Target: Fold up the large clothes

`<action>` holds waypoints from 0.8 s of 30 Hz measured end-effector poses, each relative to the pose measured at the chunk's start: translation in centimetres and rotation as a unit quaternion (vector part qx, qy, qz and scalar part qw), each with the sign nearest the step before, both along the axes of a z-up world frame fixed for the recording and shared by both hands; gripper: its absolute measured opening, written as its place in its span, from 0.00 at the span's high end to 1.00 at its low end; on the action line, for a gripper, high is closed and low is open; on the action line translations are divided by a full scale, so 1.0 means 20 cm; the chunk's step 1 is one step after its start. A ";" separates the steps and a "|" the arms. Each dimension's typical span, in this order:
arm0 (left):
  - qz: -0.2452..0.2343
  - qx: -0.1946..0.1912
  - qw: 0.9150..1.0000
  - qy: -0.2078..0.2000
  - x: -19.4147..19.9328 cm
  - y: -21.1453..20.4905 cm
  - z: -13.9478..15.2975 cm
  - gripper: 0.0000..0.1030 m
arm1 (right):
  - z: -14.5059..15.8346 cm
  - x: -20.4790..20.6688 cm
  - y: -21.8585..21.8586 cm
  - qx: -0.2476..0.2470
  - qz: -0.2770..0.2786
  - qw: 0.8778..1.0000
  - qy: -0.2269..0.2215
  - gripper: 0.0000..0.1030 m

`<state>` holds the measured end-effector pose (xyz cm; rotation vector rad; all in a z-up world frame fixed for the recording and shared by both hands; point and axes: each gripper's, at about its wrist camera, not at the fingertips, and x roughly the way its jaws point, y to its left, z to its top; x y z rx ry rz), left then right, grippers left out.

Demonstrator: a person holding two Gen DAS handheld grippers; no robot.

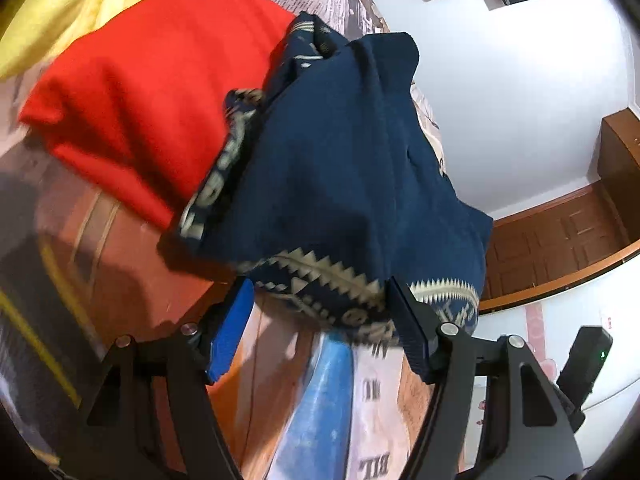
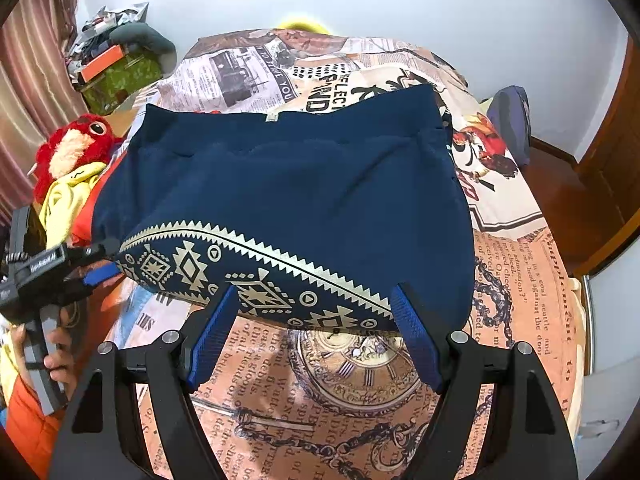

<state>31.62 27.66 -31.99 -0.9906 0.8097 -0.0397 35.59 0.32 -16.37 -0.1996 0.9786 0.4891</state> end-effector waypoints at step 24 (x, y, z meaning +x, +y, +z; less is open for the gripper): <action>0.030 0.060 0.998 -0.011 0.07 0.03 0.06 0.54 | -0.02 0.00 0.04 0.007 0.001 1.000 0.002 0.27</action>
